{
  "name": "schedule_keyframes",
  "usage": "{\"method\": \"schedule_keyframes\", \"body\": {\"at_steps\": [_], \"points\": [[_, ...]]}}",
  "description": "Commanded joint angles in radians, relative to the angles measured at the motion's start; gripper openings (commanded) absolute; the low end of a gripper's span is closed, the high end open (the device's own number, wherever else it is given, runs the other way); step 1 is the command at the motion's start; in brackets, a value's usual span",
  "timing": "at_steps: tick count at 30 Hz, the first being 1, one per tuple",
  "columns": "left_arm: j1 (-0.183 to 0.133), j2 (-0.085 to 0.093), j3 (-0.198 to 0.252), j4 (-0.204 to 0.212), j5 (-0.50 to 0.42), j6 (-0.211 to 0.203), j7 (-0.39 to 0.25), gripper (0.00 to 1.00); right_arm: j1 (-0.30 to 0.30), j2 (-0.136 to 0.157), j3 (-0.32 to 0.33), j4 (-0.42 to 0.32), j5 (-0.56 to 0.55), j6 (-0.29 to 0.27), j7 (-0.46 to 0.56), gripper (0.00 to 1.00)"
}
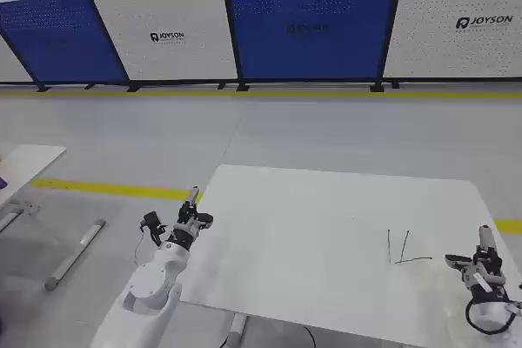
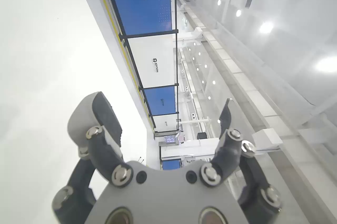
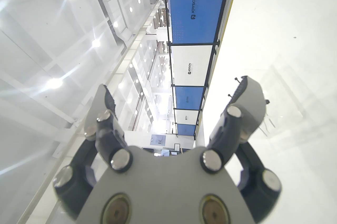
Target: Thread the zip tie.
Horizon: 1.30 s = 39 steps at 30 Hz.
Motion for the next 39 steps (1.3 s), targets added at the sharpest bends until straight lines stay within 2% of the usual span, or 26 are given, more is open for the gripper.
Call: {"method": "schedule_keyframes", "body": {"at_steps": [1, 3, 10, 13, 14, 15, 27, 28, 31, 33, 34, 36, 39], "points": [[0.0, 0.0, 0.0, 0.0, 0.0, 0.0, 0.0, 1.0, 0.005, 0.0, 0.001, -0.002, 0.011, 0.005, 0.017, 1.0], [0.0, 0.0, 0.0, 0.0, 0.0, 0.0, 0.0, 1.0, 0.014, 0.001, 0.016, -0.002, 0.03, 0.024, 0.058, 1.0], [0.0, 0.0, 0.0, 0.0, 0.0, 0.0, 0.0, 1.0, 0.055, 0.025, 0.134, -0.004, 0.073, 0.143, 0.361, 1.0], [0.0, 0.0, 0.0, 0.0, 0.0, 0.0, 0.0, 1.0, 0.09, 0.044, 0.18, 0.02, 0.052, 0.226, 0.555, 1.0], [0.0, 0.0, 0.0, 0.0, 0.0, 0.0, 0.0, 1.0, 0.103, 0.051, 0.185, 0.033, 0.015, 0.266, 0.614, 1.0], [0.0, 0.0, 0.0, 0.0, 0.0, 0.0, 0.0, 1.0, 0.116, 0.056, 0.192, 0.042, -0.015, 0.282, 0.629, 1.0], [0.0, 0.0, 0.0, 0.0, 0.0, 0.0, 0.0, 1.0, 0.119, 0.058, 0.189, 0.047, -0.016, 0.293, 0.651, 1.0], [0.0, 0.0, 0.0, 0.0, 0.0, 0.0, 0.0, 1.0, 0.144, 0.064, 0.199, 0.065, -0.008, 0.316, 0.729, 1.0], [0.0, 0.0, 0.0, 0.0, 0.0, 0.0, 0.0, 1.0, 0.205, 0.087, 0.251, 0.112, -0.053, 0.318, 0.898, 1.0], [0.0, 0.0, 0.0, 0.0, 0.0, 0.0, 0.0, 1.0, 0.256, 0.108, 0.257, 0.147, -0.124, 0.33, 1.062, 1.0], [0.0, 0.0, 0.0, 0.0, 0.0, 0.0, 0.0, 1.0, 0.288, 0.117, 0.257, 0.169, -0.162, 0.334, 1.111, 1.0], [0.0, 0.0, 0.0, 0.0, 0.0, 0.0, 0.0, 1.0, 0.361, 0.133, 0.216, 0.223, -0.246, 0.317, 1.21, 1.0], [0.0, 0.0, 0.0, 0.0, 0.0, 0.0, 0.0, 1.0, 0.469, 0.145, 0.152, 0.328, -0.301, 0.283, 1.315, 1.0]]}}
